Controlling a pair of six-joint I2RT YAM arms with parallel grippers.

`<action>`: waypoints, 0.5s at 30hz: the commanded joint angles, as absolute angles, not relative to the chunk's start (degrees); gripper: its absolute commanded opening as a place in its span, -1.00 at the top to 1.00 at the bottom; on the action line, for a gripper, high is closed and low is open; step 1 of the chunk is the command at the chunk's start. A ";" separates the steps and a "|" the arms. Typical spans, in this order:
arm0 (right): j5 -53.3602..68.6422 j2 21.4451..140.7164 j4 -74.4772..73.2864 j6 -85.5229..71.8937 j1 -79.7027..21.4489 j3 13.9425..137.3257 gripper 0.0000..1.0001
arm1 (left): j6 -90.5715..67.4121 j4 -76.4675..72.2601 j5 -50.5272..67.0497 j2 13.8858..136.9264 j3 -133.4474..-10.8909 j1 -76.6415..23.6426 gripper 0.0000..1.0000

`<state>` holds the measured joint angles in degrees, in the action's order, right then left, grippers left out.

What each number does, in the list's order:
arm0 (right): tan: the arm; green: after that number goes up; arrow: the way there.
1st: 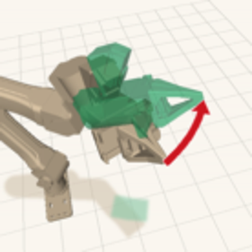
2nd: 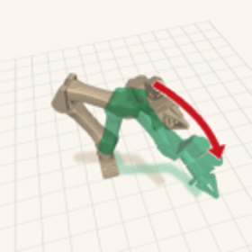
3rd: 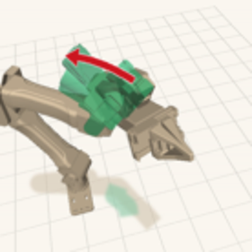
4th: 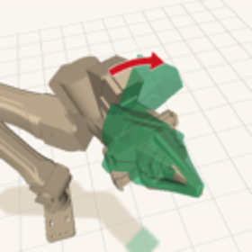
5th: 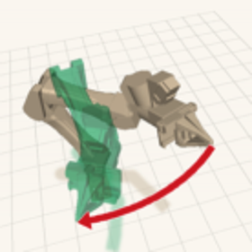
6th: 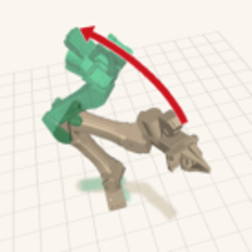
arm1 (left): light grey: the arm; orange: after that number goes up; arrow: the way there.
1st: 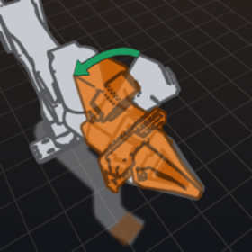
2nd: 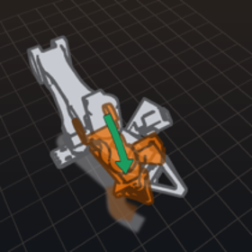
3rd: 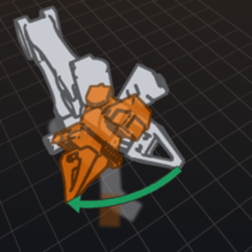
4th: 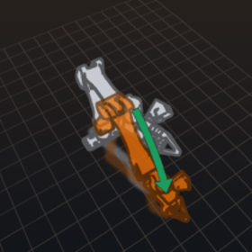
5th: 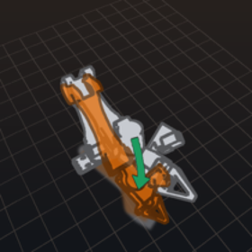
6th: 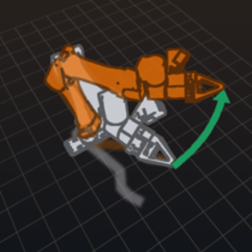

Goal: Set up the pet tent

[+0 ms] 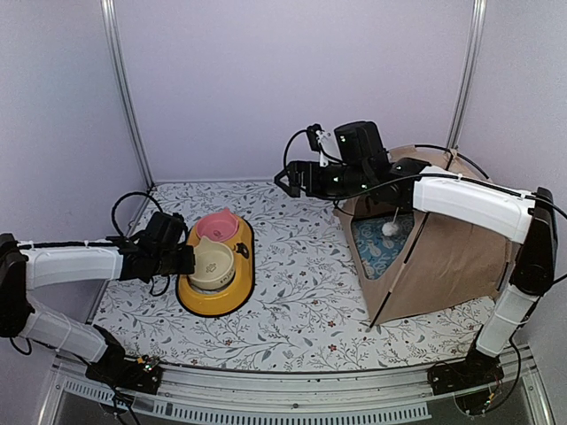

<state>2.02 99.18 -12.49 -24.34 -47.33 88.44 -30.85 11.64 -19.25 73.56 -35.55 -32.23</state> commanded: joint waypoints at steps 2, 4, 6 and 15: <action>1.18 96.00 -11.69 -24.25 -47.55 86.09 -0.98 | -30.92 14.27 -21.34 73.94 -37.31 -34.33 1.00; 1.67 95.98 -11.72 -24.43 -47.74 85.50 -0.98 | -31.71 16.11 -21.25 72.78 -37.10 -34.45 1.00; 1.75 95.97 -11.65 -24.47 -47.95 85.23 -0.98 | -32.23 16.94 -20.85 72.09 -37.04 -34.53 1.00; 1.93 95.30 -11.04 -24.73 -48.38 83.82 -0.98 | -33.57 16.87 -19.23 71.14 -34.86 -34.98 1.00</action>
<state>2.04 97.56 -12.32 -24.40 -47.75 84.88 -32.69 16.53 -20.40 72.16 -35.59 -34.09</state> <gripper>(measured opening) 0.989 0.061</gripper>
